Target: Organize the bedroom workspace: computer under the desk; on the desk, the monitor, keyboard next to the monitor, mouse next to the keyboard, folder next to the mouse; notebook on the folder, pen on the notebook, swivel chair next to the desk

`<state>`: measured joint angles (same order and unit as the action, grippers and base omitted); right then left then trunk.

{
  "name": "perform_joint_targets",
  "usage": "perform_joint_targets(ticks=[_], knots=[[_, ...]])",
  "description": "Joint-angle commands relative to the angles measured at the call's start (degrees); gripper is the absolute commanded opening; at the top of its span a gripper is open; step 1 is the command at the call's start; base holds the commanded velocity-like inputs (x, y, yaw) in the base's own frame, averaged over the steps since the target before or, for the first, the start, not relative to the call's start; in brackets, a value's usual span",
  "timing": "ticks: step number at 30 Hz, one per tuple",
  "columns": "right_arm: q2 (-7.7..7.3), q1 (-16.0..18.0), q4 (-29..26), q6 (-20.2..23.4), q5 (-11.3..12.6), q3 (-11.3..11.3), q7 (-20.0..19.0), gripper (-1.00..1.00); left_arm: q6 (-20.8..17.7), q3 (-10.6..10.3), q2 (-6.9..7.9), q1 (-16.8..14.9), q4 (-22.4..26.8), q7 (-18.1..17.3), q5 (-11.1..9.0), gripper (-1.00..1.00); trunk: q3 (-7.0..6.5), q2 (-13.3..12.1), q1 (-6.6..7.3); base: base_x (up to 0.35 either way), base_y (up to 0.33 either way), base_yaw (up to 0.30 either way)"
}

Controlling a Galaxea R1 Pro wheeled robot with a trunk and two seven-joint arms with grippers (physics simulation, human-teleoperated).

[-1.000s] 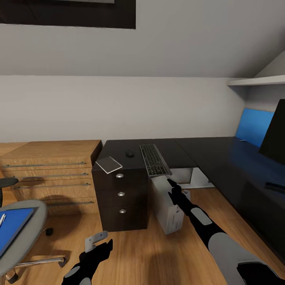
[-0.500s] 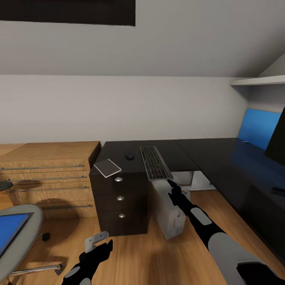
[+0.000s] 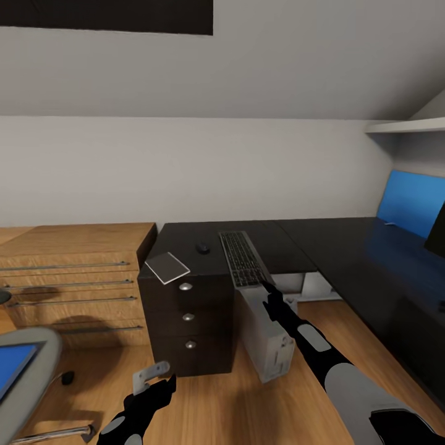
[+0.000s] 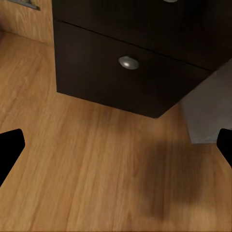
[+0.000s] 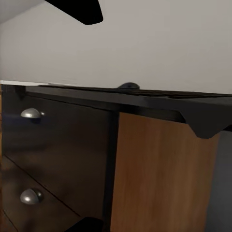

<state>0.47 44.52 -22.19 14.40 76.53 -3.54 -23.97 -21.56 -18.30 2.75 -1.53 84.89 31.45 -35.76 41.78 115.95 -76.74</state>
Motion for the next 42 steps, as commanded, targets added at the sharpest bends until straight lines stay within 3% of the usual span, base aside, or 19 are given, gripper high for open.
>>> perform_joint_targets(ticks=[1, 21, 22, 31, 39, 42], knots=[[-0.03, 0.0, 0.0, 0.1, 0.5, -0.2, -0.1, 1.0, -0.1, -0.1, 0.06, -0.1, 0.1, 0.5, -0.4, 1.0, 0.06, 0.0, 0.0, 0.163, 0.048, 0.0], [-0.12, 0.0, 0.0, 0.2, 0.5, -0.2, -0.1, 1.0, -0.2, -0.1, 0.06, -0.1, 0.1, 0.7, -0.6, 1.0, 0.06, 0.0, 0.0, 0.113, 0.03, 0.0], [-0.12, 0.0, 0.0, 0.2, 0.5, -0.2, -0.1, -1.0, -0.2, -0.1, 0.06, -0.1, 0.1, 0.7, -0.6, 1.0, 0.06, 0.0, 0.0, 0.002, 0.0, 0.0], [-0.12, 0.0, 0.0, 0.3, 0.5, -0.2, 0.0, -1.0, -0.2, -0.2, 0.06, -0.1, 0.0, 0.7, -0.6, 1.0, 0.06, 0.0, 0.0, 0.0, 0.0, 0.0], [-0.26, 0.0, -0.3, 0.4, 0.5, -0.2, -0.2, -1.0, -0.1, -0.2, -0.03, -0.1, 0.0, 0.8, -0.5, 1.0, -1.38, -3.2, 1.75, 0.0, 0.0, 0.0], [-0.35, 0.0, -2.8, 0.6, 0.5, -0.3, -0.2, -1.0, -0.1, -0.2, -0.03, -0.1, 0.1, 0.8, -0.5, 1.0, -1.92, -4.4, 2.41, 0.0, 0.0, 0.0]])
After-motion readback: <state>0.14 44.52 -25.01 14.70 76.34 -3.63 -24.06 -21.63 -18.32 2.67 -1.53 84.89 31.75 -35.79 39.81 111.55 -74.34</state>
